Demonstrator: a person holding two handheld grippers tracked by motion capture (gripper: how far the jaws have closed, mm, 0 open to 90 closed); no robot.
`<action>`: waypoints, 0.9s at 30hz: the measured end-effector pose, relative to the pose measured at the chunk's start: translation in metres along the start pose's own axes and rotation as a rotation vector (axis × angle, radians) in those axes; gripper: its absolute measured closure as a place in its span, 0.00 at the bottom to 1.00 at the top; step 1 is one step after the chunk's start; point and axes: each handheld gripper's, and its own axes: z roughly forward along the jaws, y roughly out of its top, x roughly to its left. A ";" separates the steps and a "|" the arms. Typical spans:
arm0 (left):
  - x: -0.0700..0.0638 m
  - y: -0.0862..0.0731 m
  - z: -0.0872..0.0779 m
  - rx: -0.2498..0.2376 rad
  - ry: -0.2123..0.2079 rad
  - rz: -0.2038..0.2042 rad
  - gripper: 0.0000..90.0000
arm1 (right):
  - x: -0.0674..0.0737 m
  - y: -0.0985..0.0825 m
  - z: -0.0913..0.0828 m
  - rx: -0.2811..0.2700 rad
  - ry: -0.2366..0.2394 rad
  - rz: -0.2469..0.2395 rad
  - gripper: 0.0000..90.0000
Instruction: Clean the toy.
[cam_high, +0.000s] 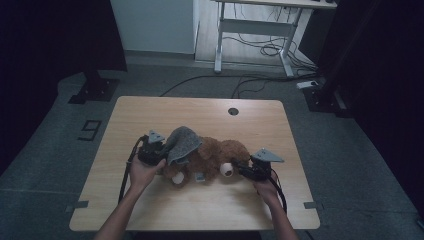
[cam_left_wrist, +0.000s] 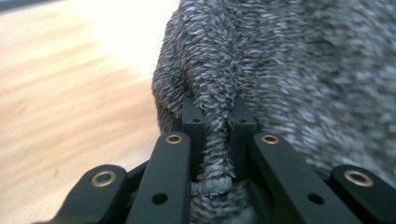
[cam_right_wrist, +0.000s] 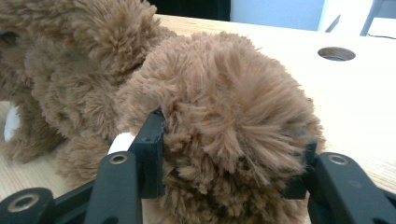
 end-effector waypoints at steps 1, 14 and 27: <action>-0.005 0.006 0.001 -0.007 -0.011 0.011 0.90 | 0.000 0.000 0.000 0.002 -0.001 -0.001 0.52; -0.050 0.043 0.038 0.046 -0.039 0.103 0.90 | 0.001 0.000 0.000 0.001 -0.004 -0.005 0.52; 0.015 -0.009 0.021 0.106 0.042 -0.021 0.90 | 0.002 0.000 -0.001 0.004 -0.001 -0.011 0.52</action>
